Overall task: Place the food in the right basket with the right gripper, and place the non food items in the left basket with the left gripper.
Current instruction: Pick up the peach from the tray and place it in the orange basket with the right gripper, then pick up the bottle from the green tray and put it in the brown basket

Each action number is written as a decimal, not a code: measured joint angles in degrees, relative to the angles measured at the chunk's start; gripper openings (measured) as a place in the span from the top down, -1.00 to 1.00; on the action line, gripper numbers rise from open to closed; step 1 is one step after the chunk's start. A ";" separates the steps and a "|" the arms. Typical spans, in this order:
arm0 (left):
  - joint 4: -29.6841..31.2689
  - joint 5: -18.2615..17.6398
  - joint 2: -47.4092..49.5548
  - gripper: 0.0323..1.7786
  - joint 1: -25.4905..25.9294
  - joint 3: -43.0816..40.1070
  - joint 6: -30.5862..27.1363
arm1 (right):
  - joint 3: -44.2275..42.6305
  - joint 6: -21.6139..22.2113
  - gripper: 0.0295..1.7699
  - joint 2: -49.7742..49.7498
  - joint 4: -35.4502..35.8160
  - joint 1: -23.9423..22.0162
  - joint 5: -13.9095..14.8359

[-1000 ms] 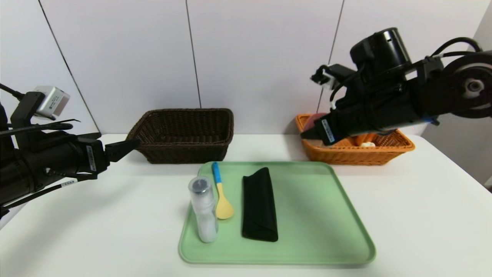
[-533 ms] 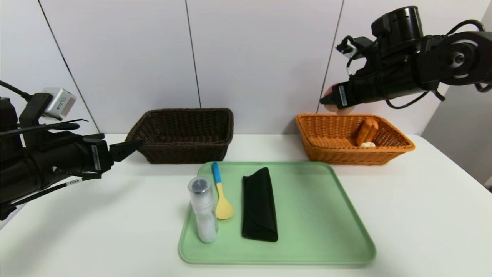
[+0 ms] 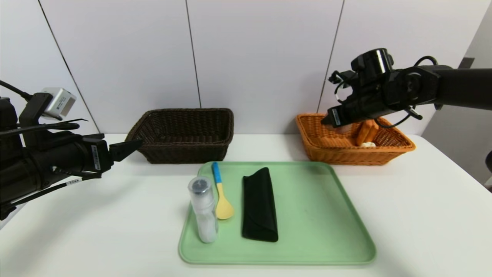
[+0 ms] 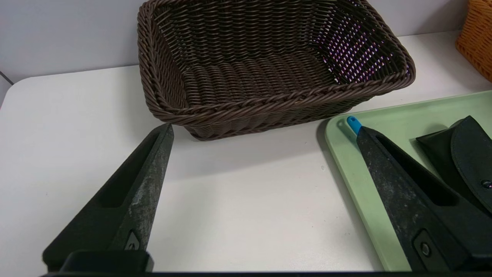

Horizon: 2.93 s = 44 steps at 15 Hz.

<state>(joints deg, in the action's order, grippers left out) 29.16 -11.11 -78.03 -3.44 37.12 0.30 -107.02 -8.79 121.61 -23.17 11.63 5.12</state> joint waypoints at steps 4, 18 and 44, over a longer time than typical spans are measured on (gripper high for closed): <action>0.00 0.00 0.48 -0.90 0.00 -0.20 0.02 | -1.39 -1.57 -0.24 3.80 0.17 0.02 -0.05; 0.02 0.02 1.02 -0.90 0.00 -0.30 0.07 | -4.22 -1.32 -0.49 9.70 -0.69 0.02 0.39; 4.00 0.37 3.43 -0.90 -2.26 -4.00 3.08 | 55.98 3.54 -0.91 -55.36 7.83 -2.10 1.93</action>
<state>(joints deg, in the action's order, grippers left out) 33.16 -10.74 -74.61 -5.69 33.12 3.39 -51.04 -5.25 66.26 -15.35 9.53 7.05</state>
